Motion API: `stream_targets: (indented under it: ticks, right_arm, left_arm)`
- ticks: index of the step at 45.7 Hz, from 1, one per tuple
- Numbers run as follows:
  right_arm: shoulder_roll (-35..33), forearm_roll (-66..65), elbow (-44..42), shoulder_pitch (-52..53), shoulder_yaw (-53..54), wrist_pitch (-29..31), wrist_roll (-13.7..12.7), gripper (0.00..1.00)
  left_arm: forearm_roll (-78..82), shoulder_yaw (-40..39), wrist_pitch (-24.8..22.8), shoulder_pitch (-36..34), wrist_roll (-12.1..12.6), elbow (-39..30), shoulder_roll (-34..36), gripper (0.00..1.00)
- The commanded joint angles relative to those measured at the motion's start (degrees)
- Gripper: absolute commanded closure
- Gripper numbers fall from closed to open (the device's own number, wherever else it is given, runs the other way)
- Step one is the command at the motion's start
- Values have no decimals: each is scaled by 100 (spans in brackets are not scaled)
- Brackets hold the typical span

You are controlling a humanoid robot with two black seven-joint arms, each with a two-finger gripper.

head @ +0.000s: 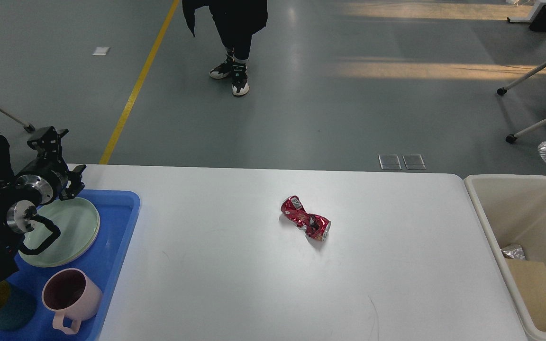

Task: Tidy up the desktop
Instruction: 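Release the foil tray into the white bin with the right gripper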

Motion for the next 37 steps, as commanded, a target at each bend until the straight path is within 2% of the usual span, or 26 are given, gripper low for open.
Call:
stream_targets:
  ticks: [1, 16, 37]
  right_arm:
    - [-283, 1, -58, -159, 15, 0, 0, 100]
    - [-495, 9, -173, -607, 103, 0, 9, 100]
    - [-99, 484, -173, -1838, 480, 0, 18, 100]
  left_arm:
    - [0, 0, -2, -1, 0, 0, 0, 4]
    - [0, 0, -2, -1, 0, 0, 0, 4]
    - [0, 0, -2, -1, 0, 0, 0, 4]
